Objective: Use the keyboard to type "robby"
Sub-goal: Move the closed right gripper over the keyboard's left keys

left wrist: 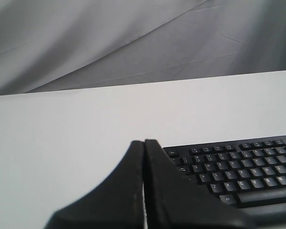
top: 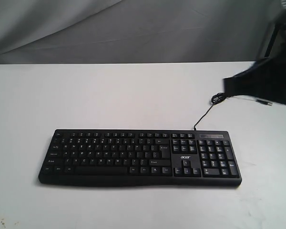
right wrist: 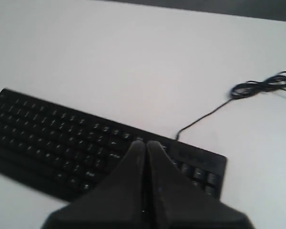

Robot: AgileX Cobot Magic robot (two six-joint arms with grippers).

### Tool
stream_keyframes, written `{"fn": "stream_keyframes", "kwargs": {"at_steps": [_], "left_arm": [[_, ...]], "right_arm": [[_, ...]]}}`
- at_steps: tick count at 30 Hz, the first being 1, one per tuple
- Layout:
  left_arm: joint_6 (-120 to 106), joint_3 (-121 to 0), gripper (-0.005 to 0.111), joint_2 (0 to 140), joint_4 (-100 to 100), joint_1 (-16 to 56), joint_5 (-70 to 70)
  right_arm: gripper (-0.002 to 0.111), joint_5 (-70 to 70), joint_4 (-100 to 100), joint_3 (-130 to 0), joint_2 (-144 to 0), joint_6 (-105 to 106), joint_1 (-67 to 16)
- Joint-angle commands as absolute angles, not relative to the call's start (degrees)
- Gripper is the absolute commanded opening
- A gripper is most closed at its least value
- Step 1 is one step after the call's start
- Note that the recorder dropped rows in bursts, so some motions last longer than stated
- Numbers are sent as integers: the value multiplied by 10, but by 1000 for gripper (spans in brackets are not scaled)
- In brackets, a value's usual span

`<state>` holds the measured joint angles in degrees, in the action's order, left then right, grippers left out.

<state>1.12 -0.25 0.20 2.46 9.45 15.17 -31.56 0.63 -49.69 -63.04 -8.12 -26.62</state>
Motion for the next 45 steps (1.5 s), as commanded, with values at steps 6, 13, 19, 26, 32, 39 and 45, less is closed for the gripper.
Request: {"fn": "stream_keyframes", "kwargs": {"at_steps": [6, 13, 19, 26, 32, 39, 45], "left_arm": [[13, 0, 0, 0, 27, 98, 148], [13, 0, 0, 0, 27, 98, 148], [13, 0, 0, 0, 27, 98, 148], [13, 0, 0, 0, 27, 98, 148], [13, 0, 0, 0, 27, 98, 148], [13, 0, 0, 0, 27, 98, 148], [13, 0, 0, 0, 27, 98, 148]], "right_arm": [[0, -282, 25, -606, -818, -37, -389], [0, -314, 169, -701, -932, 100, -418], [0, -316, 210, -762, -1010, 142, -439], [0, -310, 215, -787, -1074, 152, -441], [0, -288, 237, -787, -1109, 179, -441], [0, -244, 234, -787, -1143, 179, -469], [0, -216, 235, -788, -1168, 179, -467]]}}
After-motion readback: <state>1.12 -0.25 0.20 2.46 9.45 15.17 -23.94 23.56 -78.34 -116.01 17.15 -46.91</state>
